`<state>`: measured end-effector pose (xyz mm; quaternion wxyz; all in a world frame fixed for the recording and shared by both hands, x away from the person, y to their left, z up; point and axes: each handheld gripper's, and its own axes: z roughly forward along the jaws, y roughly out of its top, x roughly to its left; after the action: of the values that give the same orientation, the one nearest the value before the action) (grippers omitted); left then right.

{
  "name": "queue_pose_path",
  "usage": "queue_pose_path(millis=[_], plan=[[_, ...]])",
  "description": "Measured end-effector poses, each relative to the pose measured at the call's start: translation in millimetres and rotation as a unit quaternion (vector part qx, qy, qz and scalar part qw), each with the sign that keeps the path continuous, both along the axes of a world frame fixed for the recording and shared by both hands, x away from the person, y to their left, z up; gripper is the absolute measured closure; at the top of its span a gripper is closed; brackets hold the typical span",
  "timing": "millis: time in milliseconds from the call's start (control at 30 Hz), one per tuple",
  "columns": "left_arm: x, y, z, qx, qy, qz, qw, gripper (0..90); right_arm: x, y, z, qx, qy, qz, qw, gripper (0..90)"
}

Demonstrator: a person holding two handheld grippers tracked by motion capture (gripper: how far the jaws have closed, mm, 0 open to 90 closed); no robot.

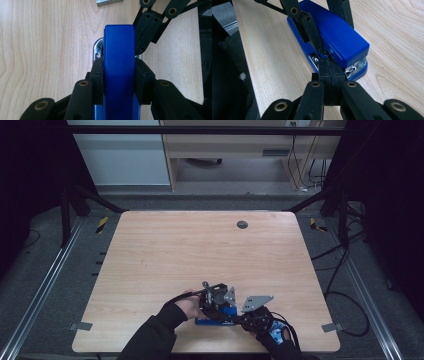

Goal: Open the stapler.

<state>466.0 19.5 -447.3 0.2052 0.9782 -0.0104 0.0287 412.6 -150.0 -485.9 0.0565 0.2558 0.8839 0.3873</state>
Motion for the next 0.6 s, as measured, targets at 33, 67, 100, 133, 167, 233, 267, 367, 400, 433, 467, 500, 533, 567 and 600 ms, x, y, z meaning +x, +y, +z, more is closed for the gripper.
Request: queue_pose_path(millis=[33, 67, 100, 133, 167, 233, 267, 367, 400, 433, 467, 500, 533, 567, 600], plan=[[0.2, -0.7, -0.3, -0.002, 0.000, 0.000, 1.0000, 64.5, 0.0, 0.0, 0.0, 0.000, 0.000, 0.000, 1.0000, 90.0], [0.6, -1.5, -0.2, -0.001, -0.001, -0.001, 1.0000, 64.4, 0.0, 0.0, -0.1, 0.001, 0.000, 0.000, 1.0000, 90.0], [0.7, -2.5, -0.2, -0.001, -0.001, 0.000, 1.0000, 64.4, -0.1, 0.0, 0.0, 0.000, 0.000, 0.000, 1.0000, 90.0], [0.2, -3.3, -0.3, -0.001, 0.002, 0.003, 1.0000, 64.5, -0.1, 0.1, -0.2, 0.001, -0.001, 0.000, 1.0000, 90.0], [0.1, -3.5, 0.1, 0.000, 0.002, 0.003, 1.0000, 64.7, 0.0, 0.1, -0.3, 0.001, -0.002, 0.000, 1.0000, 90.0], [0.9, -2.6, 0.2, -0.002, 0.002, 0.001, 1.0000, 65.2, -0.1, 0.4, -0.3, 0.000, -0.004, 0.000, 1.0000, 90.0], [1.0, -2.2, 0.1, -0.005, 0.003, 0.000, 1.0000, 65.3, -0.4, 0.4, 0.0, -0.001, -0.002, -0.001, 1.0000, 90.0], [1.2, -1.5, 0.1, -0.006, 0.007, 0.003, 1.0000, 65.5, -0.6, 0.4, 0.0, -0.001, -0.002, -0.002, 1.0000, 90.0], [0.9, -1.4, 0.0, -0.007, 0.009, 0.004, 0.9999, 65.5, -0.6, 0.5, 0.0, -0.002, -0.003, -0.001, 1.0000, 90.0], [1.1, -1.4, -0.3, -0.008, 0.011, 0.005, 0.9999, 65.5, -0.9, 0.8, -0.1, -0.002, -0.005, -0.001, 1.0000, 90.0], [0.9, -1.8, -0.1, -0.006, 0.010, 0.005, 0.9999, 65.4, -0.8, 0.9, 0.0, -0.003, -0.006, -0.001, 1.0000, 90.0], [0.9, -2.1, 0.2, -0.003, 0.007, 0.002, 1.0000, 65.4, -0.7, 0.8, 0.1, -0.003, -0.007, -0.001, 1.0000, 90.0], [1.2, -2.0, 0.0, -0.004, 0.005, 0.001, 1.0000, 65.3, -1.0, 0.8, 0.0, -0.004, -0.007, -0.002, 1.0000, 90.0], [1.3, -2.0, 0.0, -0.004, 0.004, 0.000, 1.0000, 65.2, -0.7, 0.6, 0.0, -0.002, -0.006, -0.001, 1.0000, 90.0], [1.2, -2.1, 0.0, -0.003, 0.003, 0.000, 1.0000, 65.1, -0.7, 0.3, 0.2, -0.003, -0.003, -0.003, 1.0000, 90.0]])
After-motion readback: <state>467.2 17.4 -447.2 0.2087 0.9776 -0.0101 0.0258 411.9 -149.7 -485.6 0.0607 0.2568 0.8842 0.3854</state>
